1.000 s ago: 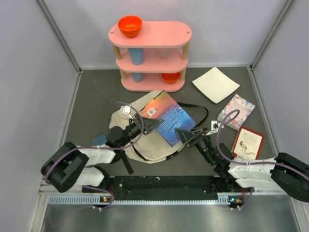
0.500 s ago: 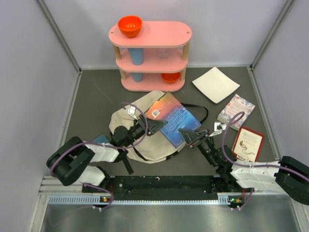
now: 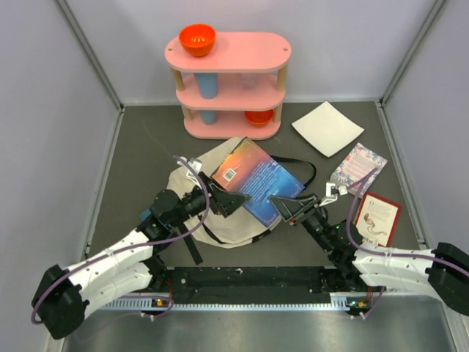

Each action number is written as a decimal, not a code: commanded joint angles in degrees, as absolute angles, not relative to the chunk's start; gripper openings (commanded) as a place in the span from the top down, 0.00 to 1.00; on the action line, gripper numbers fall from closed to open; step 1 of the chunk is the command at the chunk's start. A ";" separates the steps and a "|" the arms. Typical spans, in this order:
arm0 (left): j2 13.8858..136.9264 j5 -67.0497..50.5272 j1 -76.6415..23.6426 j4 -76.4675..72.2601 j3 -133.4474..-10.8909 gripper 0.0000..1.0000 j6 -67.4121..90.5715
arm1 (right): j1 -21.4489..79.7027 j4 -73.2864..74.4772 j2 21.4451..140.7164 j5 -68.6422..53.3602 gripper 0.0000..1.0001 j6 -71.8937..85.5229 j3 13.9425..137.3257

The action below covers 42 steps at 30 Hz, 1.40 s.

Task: Pack the student bag
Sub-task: Pick up the book from the center of the board.

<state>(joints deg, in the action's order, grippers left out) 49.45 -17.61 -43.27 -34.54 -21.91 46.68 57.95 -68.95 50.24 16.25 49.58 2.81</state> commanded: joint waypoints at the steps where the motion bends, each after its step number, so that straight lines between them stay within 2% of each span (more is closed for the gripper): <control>1: 45.35 -16.78 -38.86 -26.11 -26.45 0.03 37.18 | 57.13 -80.43 46.77 11.78 1.00 50.27 7.21; 9: 48.95 -30.13 -30.06 -25.23 -31.19 0.02 36.04 | 54.41 -66.20 44.21 6.53 1.00 54.75 12.20; 11: 50.18 -30.41 -28.92 -24.00 -33.13 0.02 35.95 | 54.40 -62.94 45.26 4.58 1.00 53.62 14.49; 16: 53.17 -37.33 -27.25 -25.22 -34.98 0.02 36.56 | 52.66 -68.99 48.33 0.27 1.00 55.28 13.98; 18: 53.17 -37.18 -26.98 -25.66 -34.72 0.12 37.26 | 51.42 -68.30 49.39 -2.09 1.00 57.74 14.32; 20: 52.56 -36.57 -26.28 -27.50 -33.58 0.45 38.40 | 50.46 -68.12 49.92 -2.63 1.00 58.35 14.24; 21: 52.65 -36.48 -26.02 -27.68 -33.31 0.52 38.76 | 50.28 -68.29 50.01 -2.46 1.00 58.62 13.89; 23: 52.56 -36.48 -25.58 -27.51 -33.49 0.60 38.85 | 49.75 -68.73 50.10 -2.37 1.00 59.23 13.36; 24: 52.47 -36.21 -25.40 -27.34 -33.40 0.71 38.76 | 49.40 -68.12 50.01 -2.90 1.00 59.67 13.36; 25: 52.38 -35.86 -25.31 -27.07 -33.57 0.76 38.85 | 49.05 -67.68 49.75 -3.07 1.00 59.85 13.36; 27: 52.47 -35.51 -25.22 -26.90 -33.57 0.94 39.02 | 48.78 -67.24 49.40 -2.90 1.00 59.85 13.10; 29: 52.21 -35.07 -25.14 -26.63 -33.49 1.00 39.20 | 48.52 -66.45 48.87 -2.46 1.00 59.77 12.92; 34: 50.89 -33.93 -25.14 -28.12 -31.91 1.00 40.60 | 47.73 -65.04 48.16 -1.06 0.99 59.85 12.04; 35: 50.89 -33.93 -25.05 -28.47 -31.64 1.00 40.95 | 47.72 -65.13 47.90 -0.71 0.93 60.11 11.61; 37: 51.06 -34.54 -25.05 -30.40 -31.12 1.00 42.71 | 47.64 -65.13 47.90 -0.18 0.87 60.20 11.16; 38: 51.33 -34.80 -25.05 -31.63 -30.77 1.00 43.32 | 47.55 -65.13 47.90 -0.18 0.76 60.21 11.08; 40: 51.42 -35.68 -25.05 -36.45 -29.36 1.00 46.22 | 47.64 -65.82 47.99 1.32 0.63 60.64 10.55; 41: 51.50 -35.86 -25.05 -39.00 -28.40 1.00 47.36 | 47.64 -66.53 48.16 1.58 0.49 60.73 10.29; 42: 52.03 -36.38 -25.05 -41.72 -26.56 1.00 50.07 | 47.64 -67.23 48.25 2.02 0.40 61.08 9.85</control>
<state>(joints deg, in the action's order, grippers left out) 51.92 -34.68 -24.45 -29.06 -29.85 44.29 47.81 -56.53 49.89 0.47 60.23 9.02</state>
